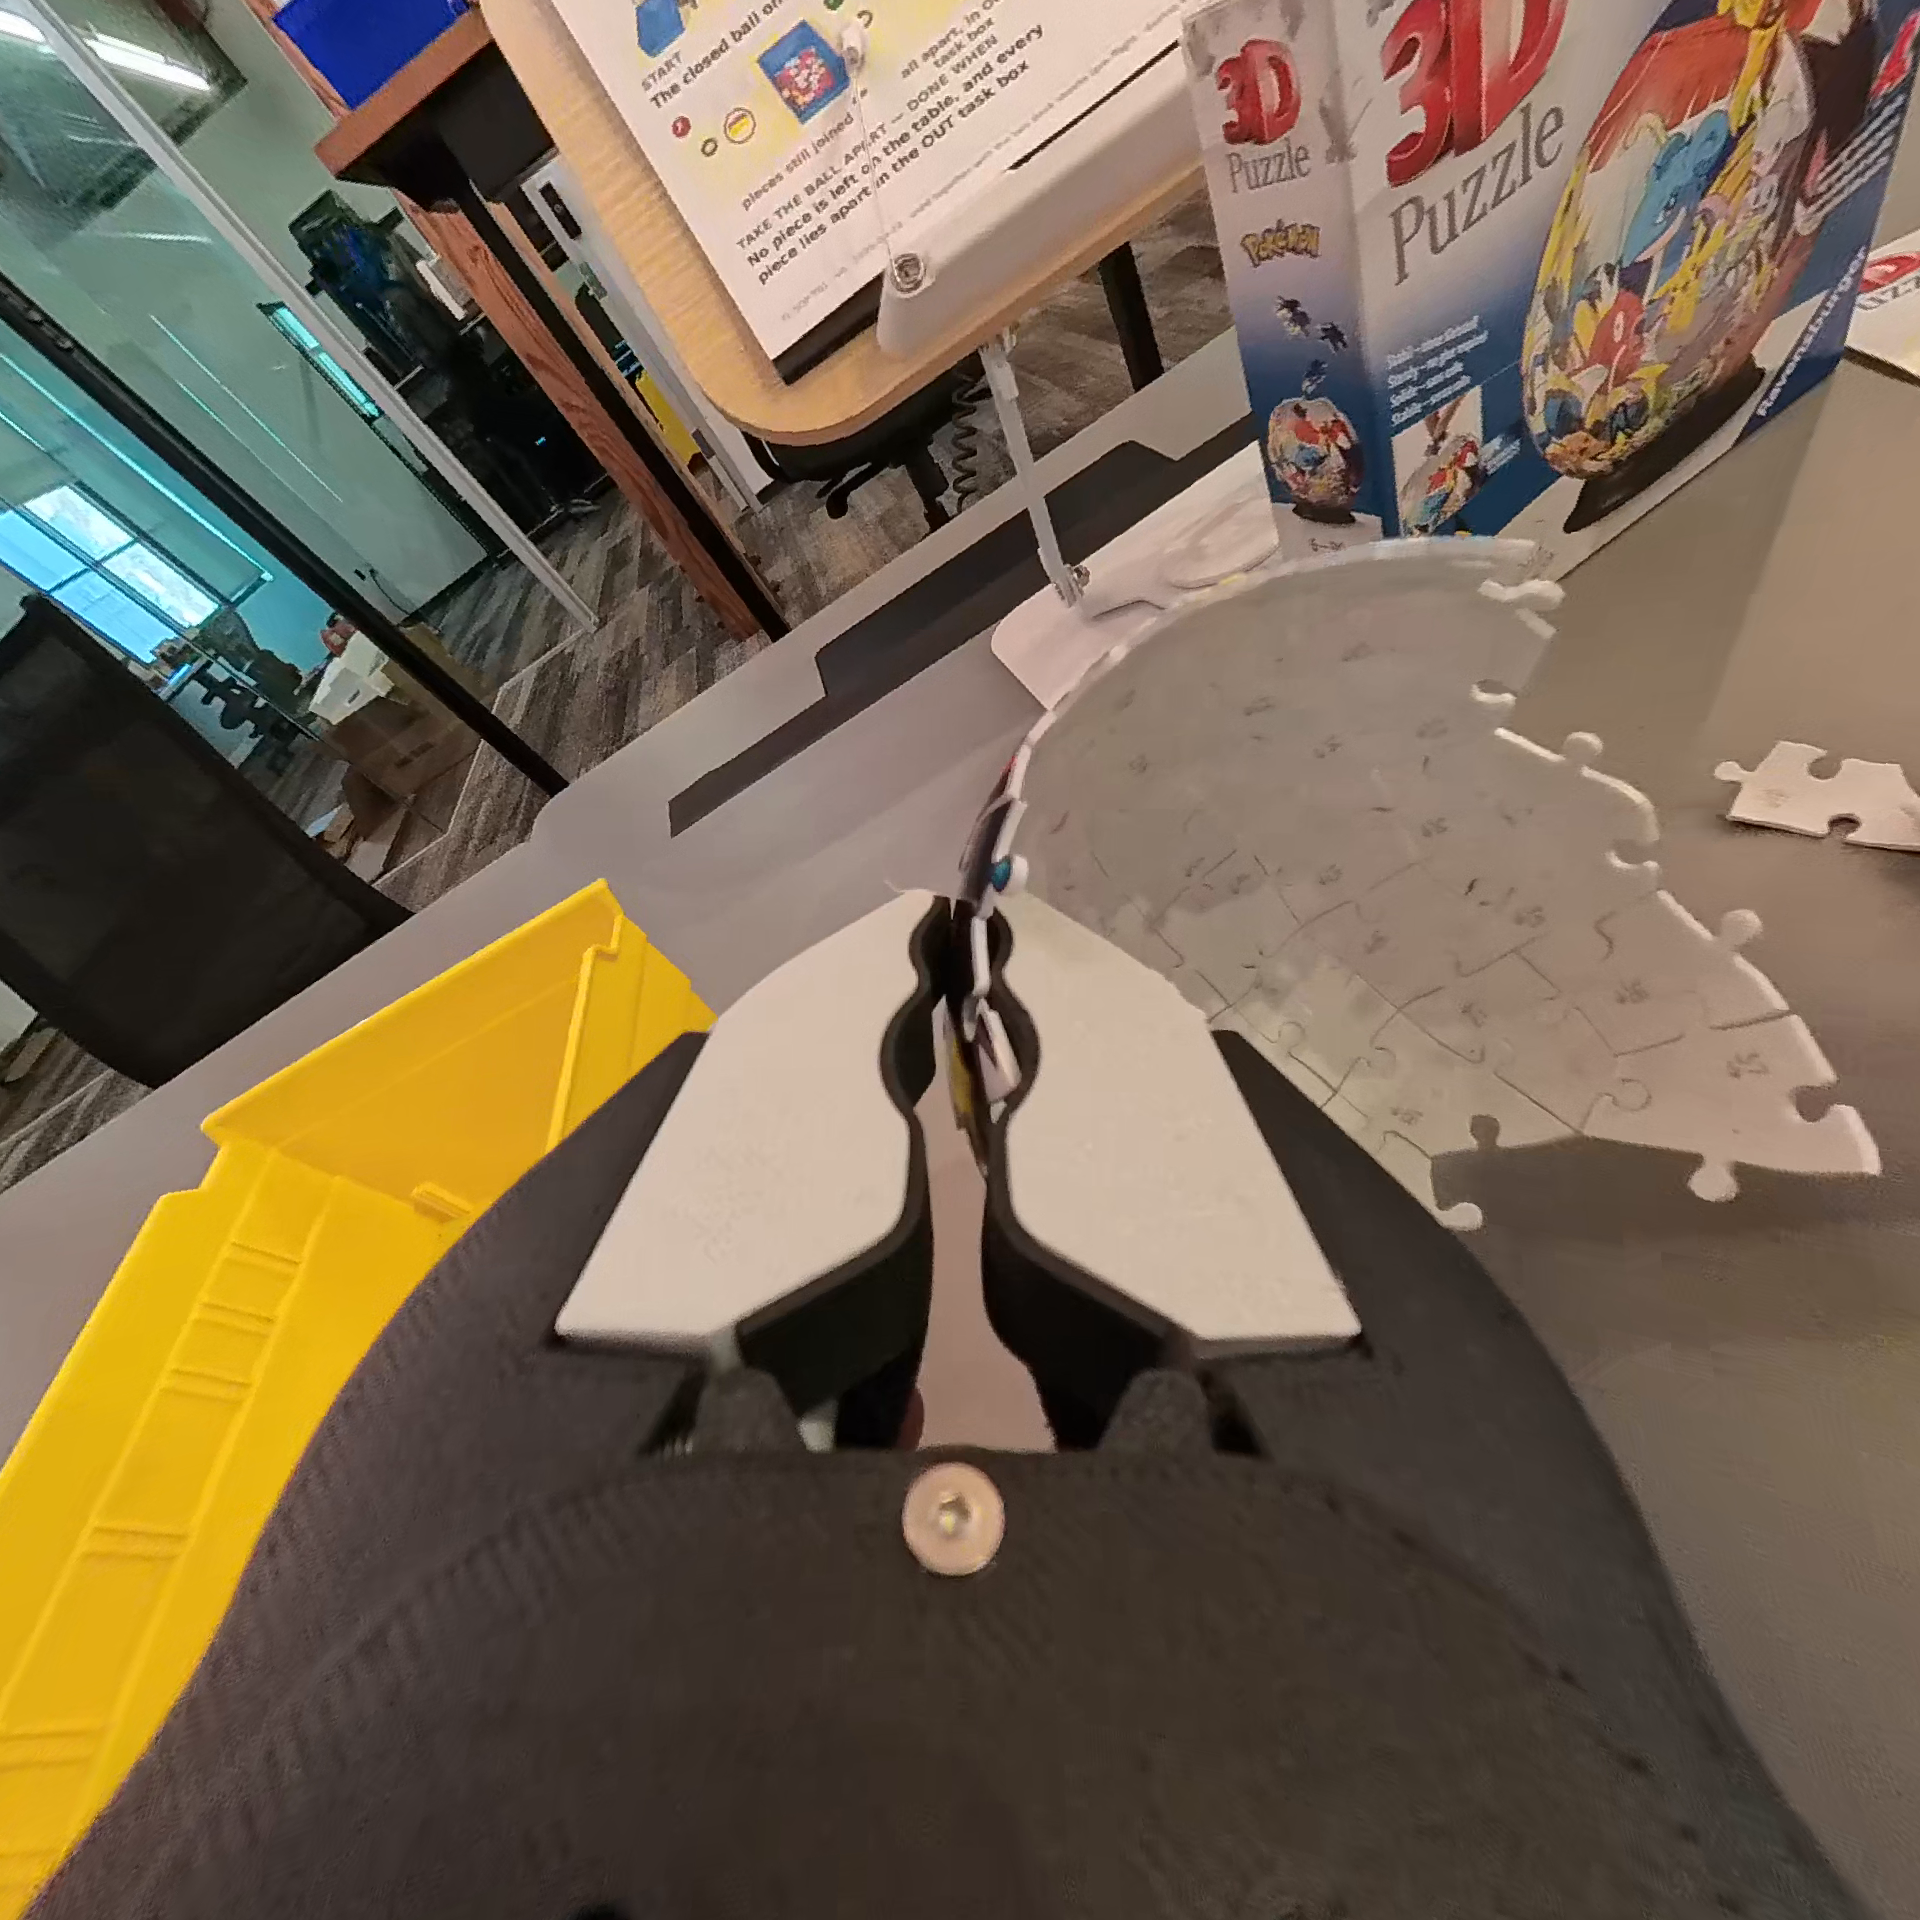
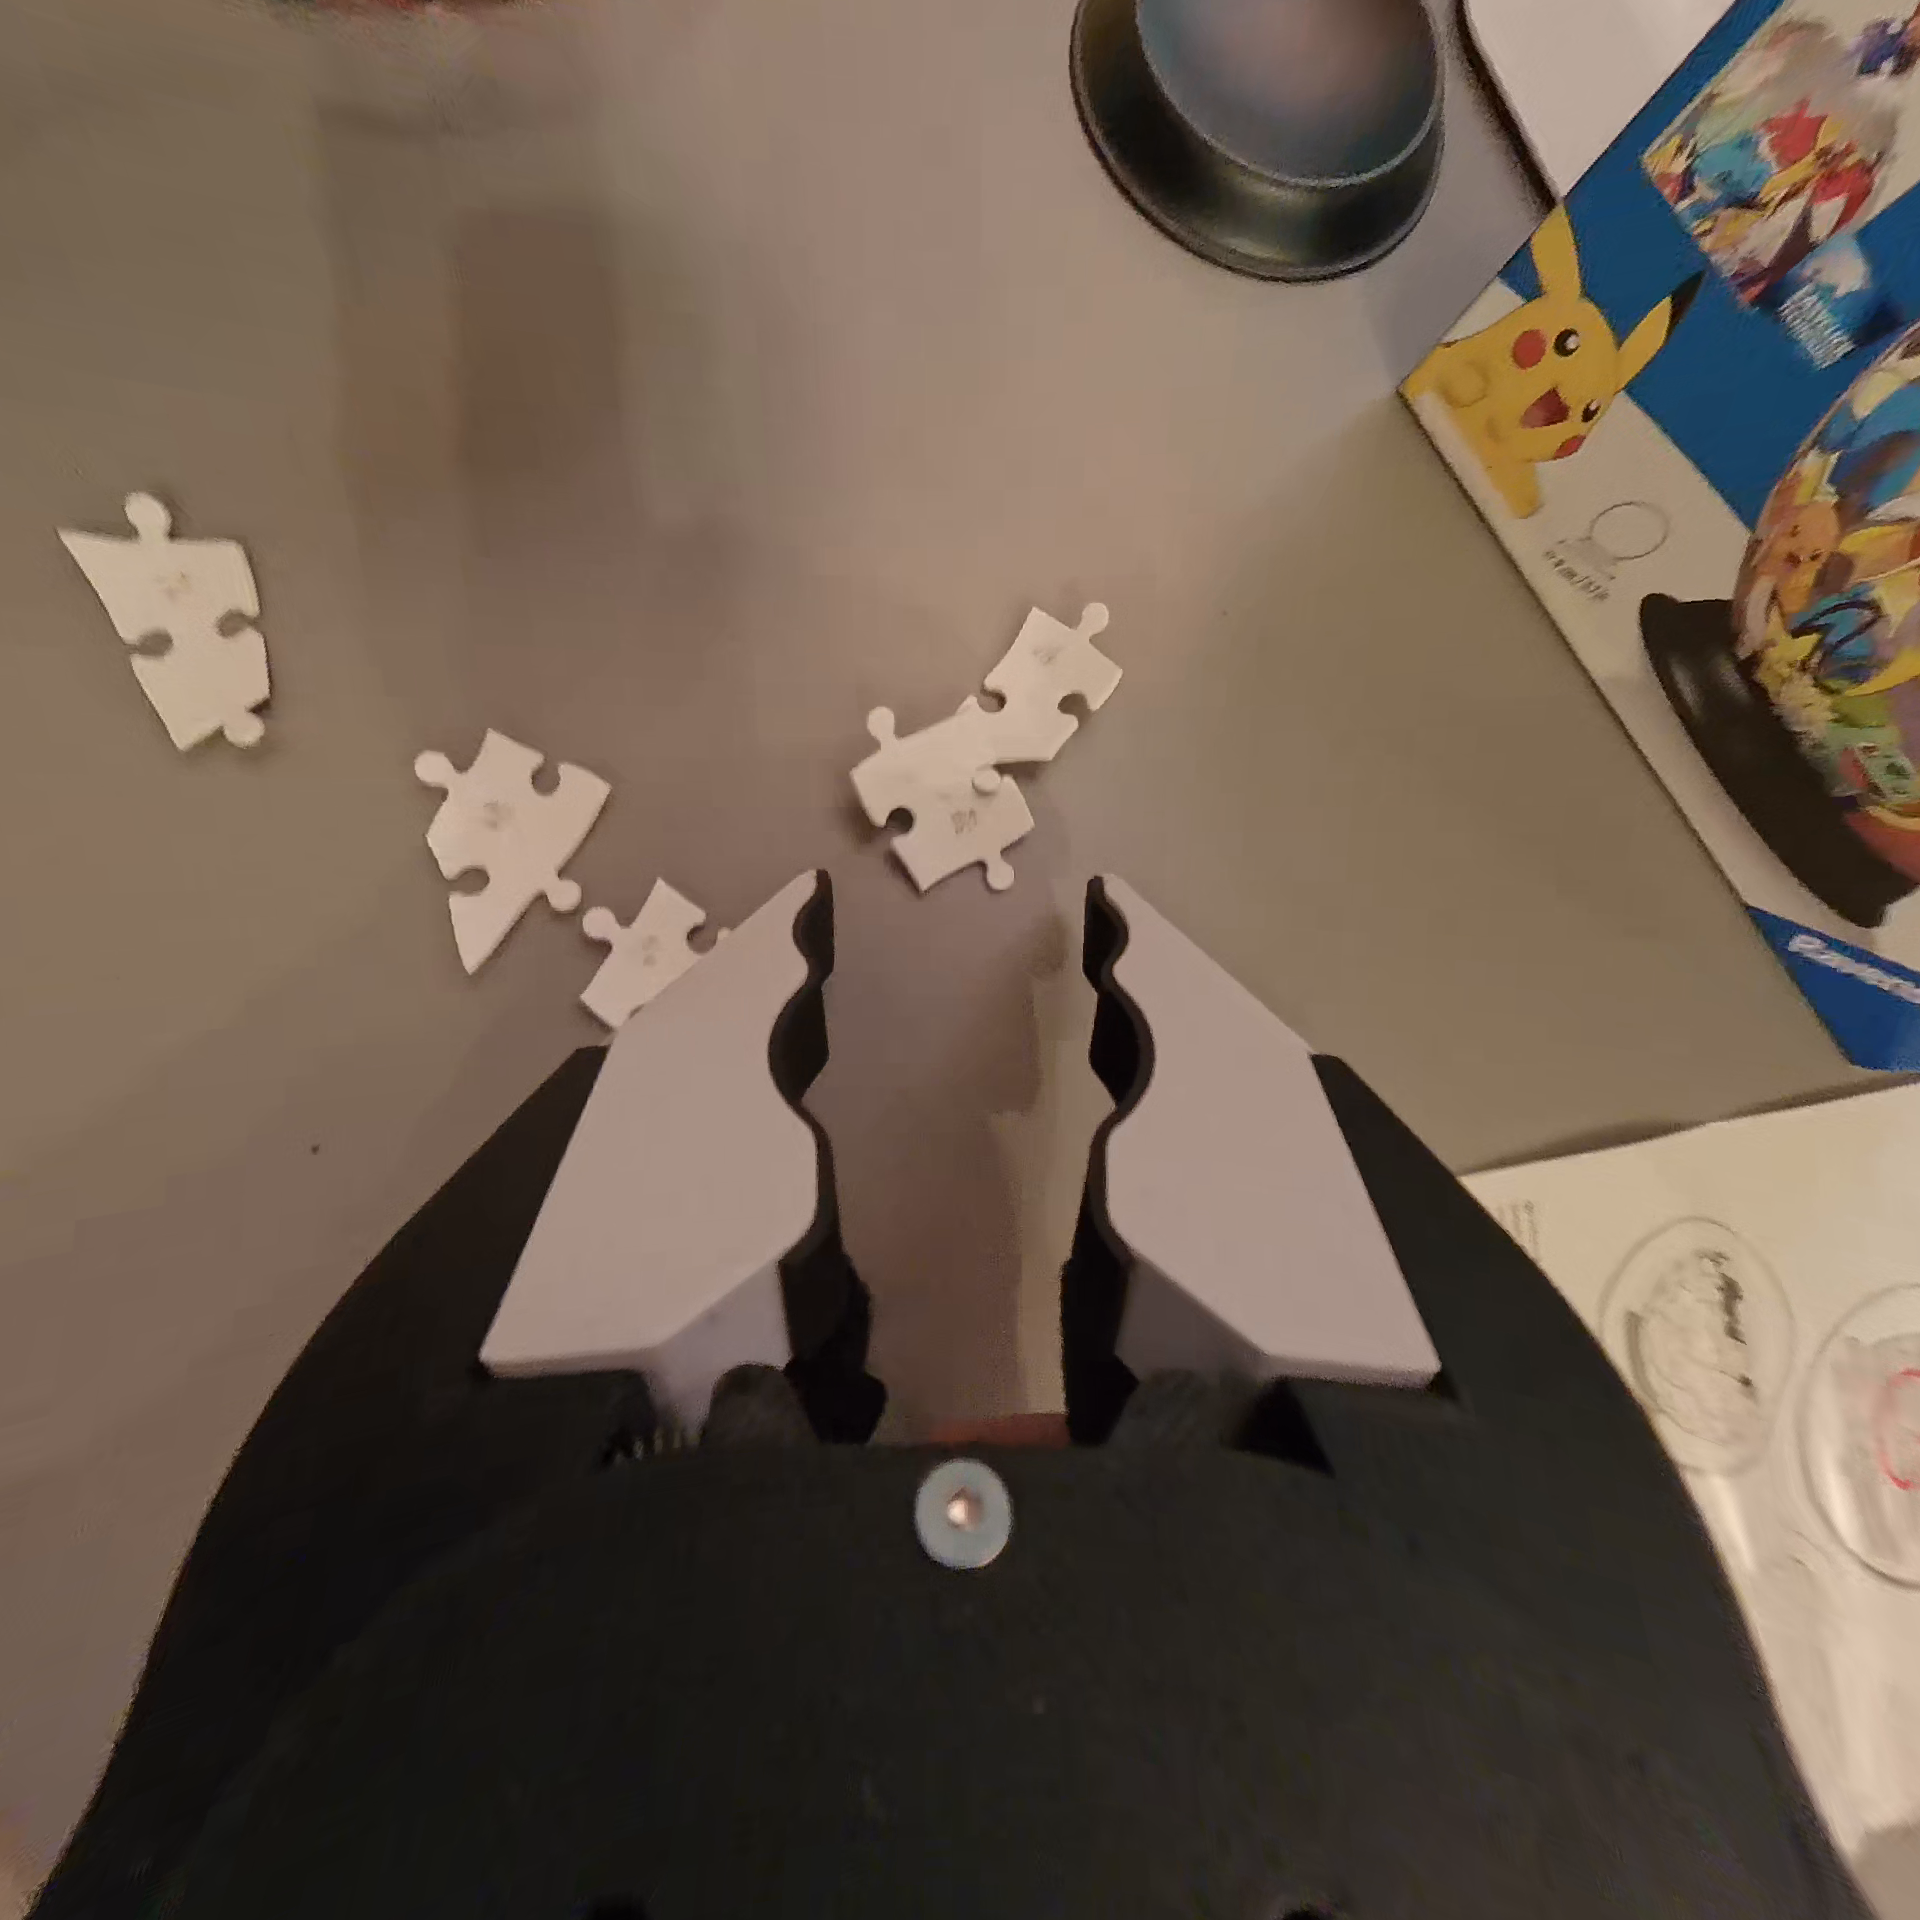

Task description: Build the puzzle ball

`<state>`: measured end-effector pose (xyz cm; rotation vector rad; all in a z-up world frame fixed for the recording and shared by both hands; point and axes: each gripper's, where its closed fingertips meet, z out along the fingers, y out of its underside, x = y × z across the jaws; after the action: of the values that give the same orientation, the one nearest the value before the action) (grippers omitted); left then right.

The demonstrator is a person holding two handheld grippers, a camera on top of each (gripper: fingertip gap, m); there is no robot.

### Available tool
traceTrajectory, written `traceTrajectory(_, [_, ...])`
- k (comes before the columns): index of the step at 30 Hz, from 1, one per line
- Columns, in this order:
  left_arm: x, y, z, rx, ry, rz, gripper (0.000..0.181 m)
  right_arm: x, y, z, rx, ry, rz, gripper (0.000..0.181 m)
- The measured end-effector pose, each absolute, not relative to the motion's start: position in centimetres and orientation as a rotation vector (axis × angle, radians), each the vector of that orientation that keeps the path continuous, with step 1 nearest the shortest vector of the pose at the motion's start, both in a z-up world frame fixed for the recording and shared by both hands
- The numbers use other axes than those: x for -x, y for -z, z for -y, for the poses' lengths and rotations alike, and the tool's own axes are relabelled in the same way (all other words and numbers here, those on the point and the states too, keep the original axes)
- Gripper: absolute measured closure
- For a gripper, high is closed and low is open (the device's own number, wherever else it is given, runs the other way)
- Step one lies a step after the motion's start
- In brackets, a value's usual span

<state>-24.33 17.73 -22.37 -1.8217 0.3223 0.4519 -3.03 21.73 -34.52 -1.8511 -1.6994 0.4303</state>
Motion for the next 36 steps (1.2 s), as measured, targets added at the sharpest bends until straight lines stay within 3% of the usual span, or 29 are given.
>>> traceTrajectory(3, [24.5, 22.4, -17.7, 1.822, -0.451, -0.320, 0.177, 3.8, 34.8, -22.2, 1.872, -0.476, 1.702, 0.137])
traceTrajectory(7, [24.7, 22.4, -17.7, 1.818, -0.452, -0.320, 0.177, 4.4, 35.0, -21.7, 1.897, -0.568, 1.714, 0.158])
traceTrajectory(22, [25.7, 22.9, -18.0, 1.840, -0.464, -0.265, 0.177, 6.5, 32.9, -15.7, 1.914, -0.726, 1.822, 0.163])
traceTrajectory(23, [25.6, 23.0, -18.1, 1.842, -0.466, -0.265, 0.177, 7.0, 32.9, -15.1, 1.928, -0.735, 1.811, 0.180])
traceTrajectory(24, [25.5, 23.1, -18.2, 1.841, -0.472, -0.266, 0.177, 7.7, 33.0, -14.7, 1.938, -0.749, 1.789, 0.181])
traceTrajectory(29, [25.4, 24.0, -18.5, 1.855, -0.493, -0.278, 0.177, 9.1, 33.7, -13.3, 1.945, -0.723, 1.829, 0.180])
traceTrajectory(36, [26.3, 23.8, -18.8, 1.844, -0.512, -0.243, 0.177, 9.8, 31.9, -17.8, 1.919, -0.725, 1.673, 0.156])
